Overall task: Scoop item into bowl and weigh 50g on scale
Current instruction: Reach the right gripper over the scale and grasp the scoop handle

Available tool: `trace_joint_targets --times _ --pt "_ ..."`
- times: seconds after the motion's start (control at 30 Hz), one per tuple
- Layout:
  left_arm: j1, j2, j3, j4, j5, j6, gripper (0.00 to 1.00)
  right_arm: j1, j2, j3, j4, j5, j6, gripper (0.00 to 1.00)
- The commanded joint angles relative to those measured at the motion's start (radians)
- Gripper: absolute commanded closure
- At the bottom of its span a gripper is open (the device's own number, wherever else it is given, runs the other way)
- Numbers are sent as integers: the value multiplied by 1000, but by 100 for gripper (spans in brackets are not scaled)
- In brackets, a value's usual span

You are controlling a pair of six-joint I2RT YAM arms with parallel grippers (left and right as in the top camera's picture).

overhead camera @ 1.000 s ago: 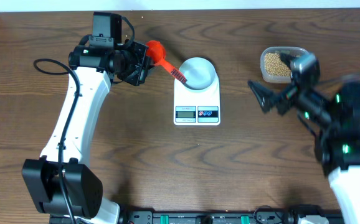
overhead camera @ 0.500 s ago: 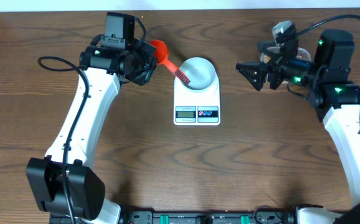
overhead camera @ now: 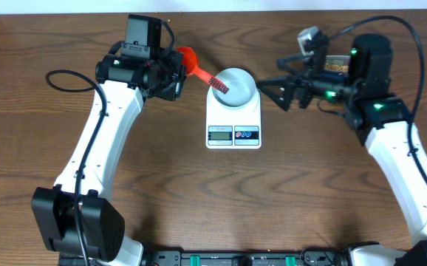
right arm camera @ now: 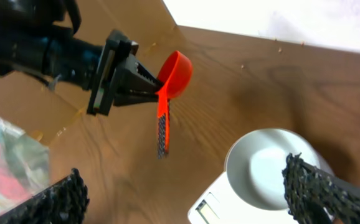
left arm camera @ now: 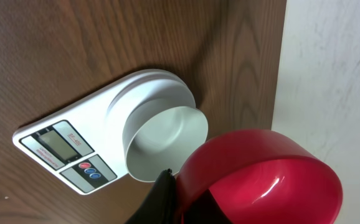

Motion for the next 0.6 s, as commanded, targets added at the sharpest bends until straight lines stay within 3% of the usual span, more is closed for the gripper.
trace_joint_targets --times 0.0,0.13,0.3,0.57 --pt "-2 -3 14 3 -14 -43 93 47 -1 21 35 168 315 1" --pt "-9 -3 14 3 -13 -67 92 80 -1 21 102 203 450 1" --pt "-43 -3 14 2 -2 -110 93 127 1 20 114 308 480 19" --pt "-111 -3 14 3 51 -185 93 160 3 20 94 308 478 29"
